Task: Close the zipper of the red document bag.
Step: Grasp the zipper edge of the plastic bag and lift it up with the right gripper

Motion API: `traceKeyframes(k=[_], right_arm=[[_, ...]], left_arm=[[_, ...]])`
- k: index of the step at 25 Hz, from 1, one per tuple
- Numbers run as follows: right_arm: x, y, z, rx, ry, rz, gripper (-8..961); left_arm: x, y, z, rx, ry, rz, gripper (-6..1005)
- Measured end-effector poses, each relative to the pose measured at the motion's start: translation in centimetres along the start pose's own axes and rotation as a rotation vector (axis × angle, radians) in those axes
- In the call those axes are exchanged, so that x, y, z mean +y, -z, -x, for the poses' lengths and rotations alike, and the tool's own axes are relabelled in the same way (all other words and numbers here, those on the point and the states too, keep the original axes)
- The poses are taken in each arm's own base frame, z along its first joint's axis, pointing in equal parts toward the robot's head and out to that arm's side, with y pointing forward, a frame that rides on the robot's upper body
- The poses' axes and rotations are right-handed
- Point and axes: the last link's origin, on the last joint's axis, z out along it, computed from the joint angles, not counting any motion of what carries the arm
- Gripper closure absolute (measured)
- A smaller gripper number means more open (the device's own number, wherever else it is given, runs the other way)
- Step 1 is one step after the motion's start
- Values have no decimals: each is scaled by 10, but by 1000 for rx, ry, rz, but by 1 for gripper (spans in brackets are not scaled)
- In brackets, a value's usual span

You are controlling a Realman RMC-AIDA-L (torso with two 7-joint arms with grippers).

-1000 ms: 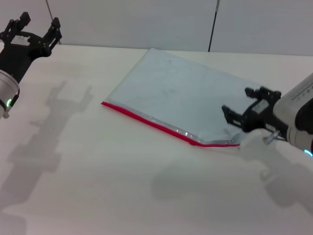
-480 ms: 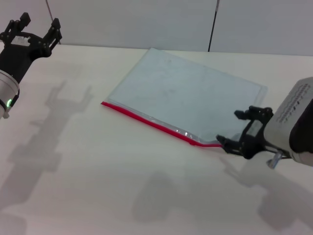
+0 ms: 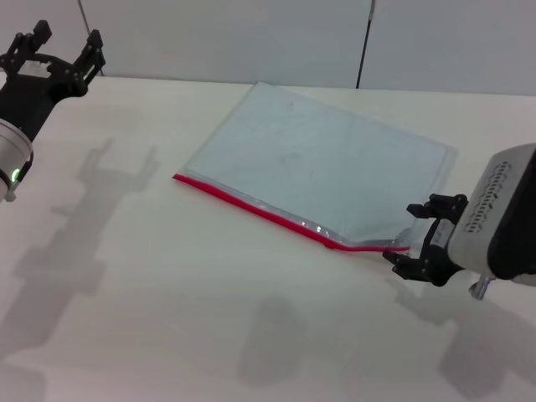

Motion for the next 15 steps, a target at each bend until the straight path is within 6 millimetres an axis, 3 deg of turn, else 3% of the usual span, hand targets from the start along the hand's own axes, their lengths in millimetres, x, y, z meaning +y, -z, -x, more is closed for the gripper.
traceKeyframes(k=[15], right_arm=[[7,-18,6,73,142,-23,206]], left_arm=[[0,-1,-1,5,-2,1,215]])
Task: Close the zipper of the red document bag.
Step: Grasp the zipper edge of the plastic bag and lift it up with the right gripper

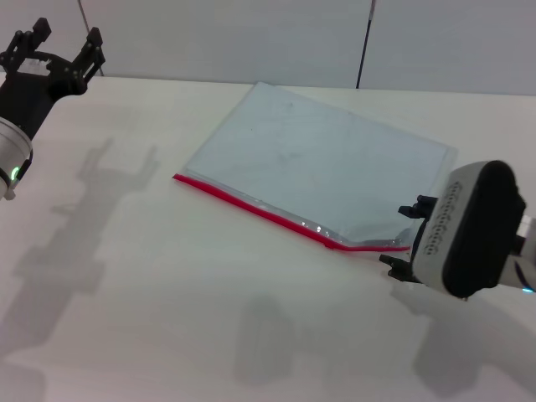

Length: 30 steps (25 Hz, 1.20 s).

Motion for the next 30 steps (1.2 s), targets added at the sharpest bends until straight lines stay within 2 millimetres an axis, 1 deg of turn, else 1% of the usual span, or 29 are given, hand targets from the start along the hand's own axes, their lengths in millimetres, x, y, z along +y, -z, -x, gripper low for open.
traceKeyframes(k=[7,15,21,30], right_arm=[[3,-14,2,73,68,-25,204],[4,-22,4,106,118,-17,207],[1,-29,5,129,169,-27,209],[-4,-36,7,144,188,-26,212]], left_arm=[[0,-1,-1,2,-1,2,216],[1,-2,-1,2,-1,2,216],[1,-3,-2,3,-3,6,216],[1,-3,-1,2,-3,7,216]])
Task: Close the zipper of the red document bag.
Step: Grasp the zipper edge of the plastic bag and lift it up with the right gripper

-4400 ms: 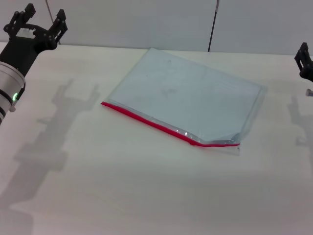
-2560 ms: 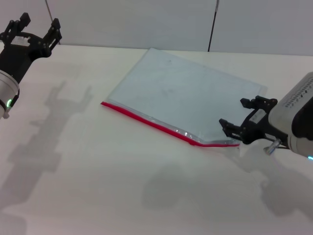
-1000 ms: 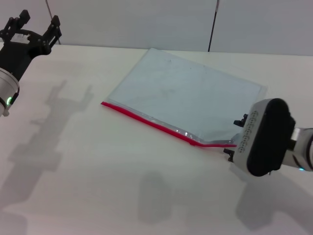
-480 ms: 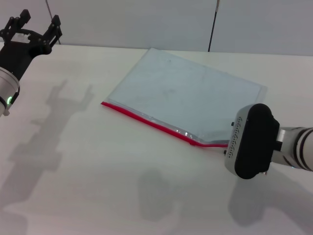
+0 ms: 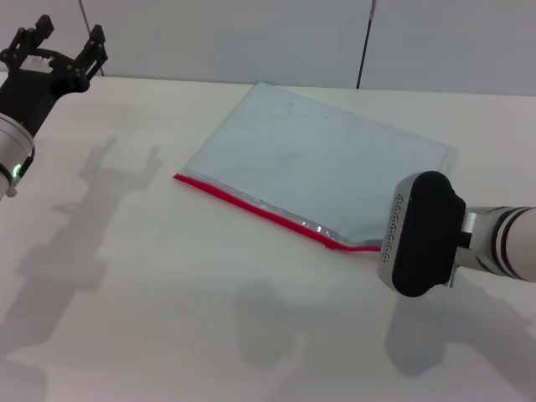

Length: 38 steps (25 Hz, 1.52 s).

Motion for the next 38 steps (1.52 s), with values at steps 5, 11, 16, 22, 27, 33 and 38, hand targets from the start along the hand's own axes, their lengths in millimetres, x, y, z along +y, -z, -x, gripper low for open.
traceKeyframes(k=[5,11,16,22,27,33,38], right_arm=[[-4,-2,3,-4,7,-4,214],[-4,-2,9,-13,23,-4,230],[-4,-2,13,-21,34,-2,286],[-7,-1,18,-35,15,3,399],[-12,-1,21,-42,-11,-6,514],[-14,1,22,-45,-25,-13,738],[-14,5,25,-59,-32,-20,836]], left_arm=[[0,0,0,0,1,0,216],[1,0,0,1,1,1,216],[1,-1,0,2,1,2,216],[2,-2,-1,3,6,4,216],[2,-2,-1,3,5,5,216],[3,-2,-1,2,0,10,216],[5,-4,0,-12,-1,23,217]])
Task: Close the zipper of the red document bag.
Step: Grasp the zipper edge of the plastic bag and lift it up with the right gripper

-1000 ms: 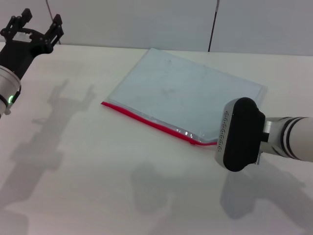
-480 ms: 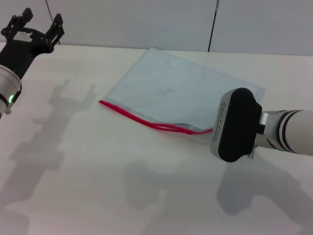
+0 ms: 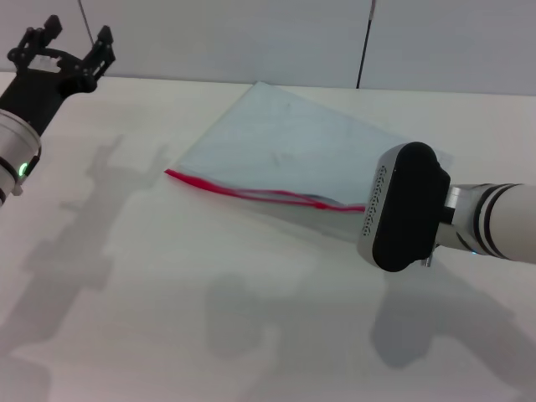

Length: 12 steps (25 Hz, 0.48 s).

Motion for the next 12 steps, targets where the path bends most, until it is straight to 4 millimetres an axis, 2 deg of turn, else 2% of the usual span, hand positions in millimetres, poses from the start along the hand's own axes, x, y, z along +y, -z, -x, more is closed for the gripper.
traceKeyframes(k=[3,7,12], right_arm=[[-1,6,1,-14,-10,-14,853],[-6,15,-4,-4,-18,-49,871],[-8,18,-7,3,-20,-60,885]], left_arm=[[8,-5,4,-39,-22,46,218],[30,-17,7,-102,-61,175,219],[52,-33,4,-186,-109,353,237]])
